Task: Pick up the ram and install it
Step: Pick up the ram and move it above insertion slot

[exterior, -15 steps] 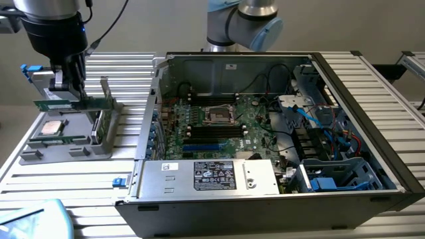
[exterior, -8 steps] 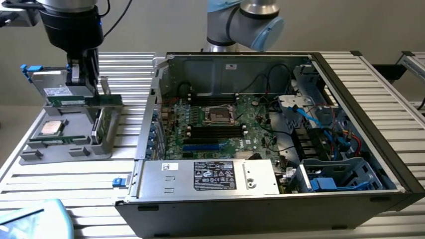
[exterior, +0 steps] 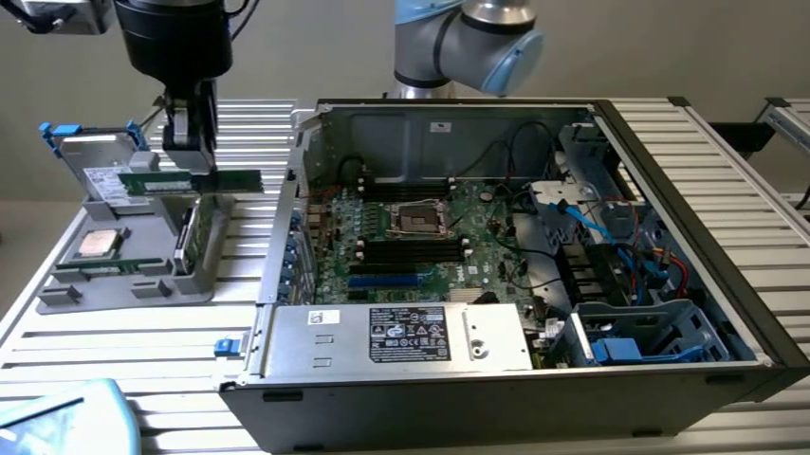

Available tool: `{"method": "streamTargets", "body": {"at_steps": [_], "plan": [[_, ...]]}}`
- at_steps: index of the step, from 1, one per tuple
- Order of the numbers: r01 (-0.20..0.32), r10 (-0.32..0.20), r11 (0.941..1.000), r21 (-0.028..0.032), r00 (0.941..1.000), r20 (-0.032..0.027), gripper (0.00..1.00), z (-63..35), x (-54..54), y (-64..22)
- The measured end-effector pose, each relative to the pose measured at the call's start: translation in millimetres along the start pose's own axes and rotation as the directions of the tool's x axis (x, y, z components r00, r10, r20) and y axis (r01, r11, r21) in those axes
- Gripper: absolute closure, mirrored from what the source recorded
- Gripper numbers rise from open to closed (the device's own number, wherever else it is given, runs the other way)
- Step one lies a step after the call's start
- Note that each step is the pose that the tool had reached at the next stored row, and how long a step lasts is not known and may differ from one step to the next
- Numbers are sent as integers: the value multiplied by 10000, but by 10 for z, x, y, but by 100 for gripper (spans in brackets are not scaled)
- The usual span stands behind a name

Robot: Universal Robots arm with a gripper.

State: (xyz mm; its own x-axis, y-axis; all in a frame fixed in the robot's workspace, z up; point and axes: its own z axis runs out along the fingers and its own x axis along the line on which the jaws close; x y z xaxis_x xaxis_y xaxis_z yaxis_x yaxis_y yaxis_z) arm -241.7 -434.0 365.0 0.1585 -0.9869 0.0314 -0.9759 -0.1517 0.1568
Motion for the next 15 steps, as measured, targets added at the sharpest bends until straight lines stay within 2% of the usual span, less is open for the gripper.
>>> {"method": "streamTargets", "body": {"at_steps": [15], "plan": [[97,-97,10000,8,10000,22,86,-247,101,-568]]}}
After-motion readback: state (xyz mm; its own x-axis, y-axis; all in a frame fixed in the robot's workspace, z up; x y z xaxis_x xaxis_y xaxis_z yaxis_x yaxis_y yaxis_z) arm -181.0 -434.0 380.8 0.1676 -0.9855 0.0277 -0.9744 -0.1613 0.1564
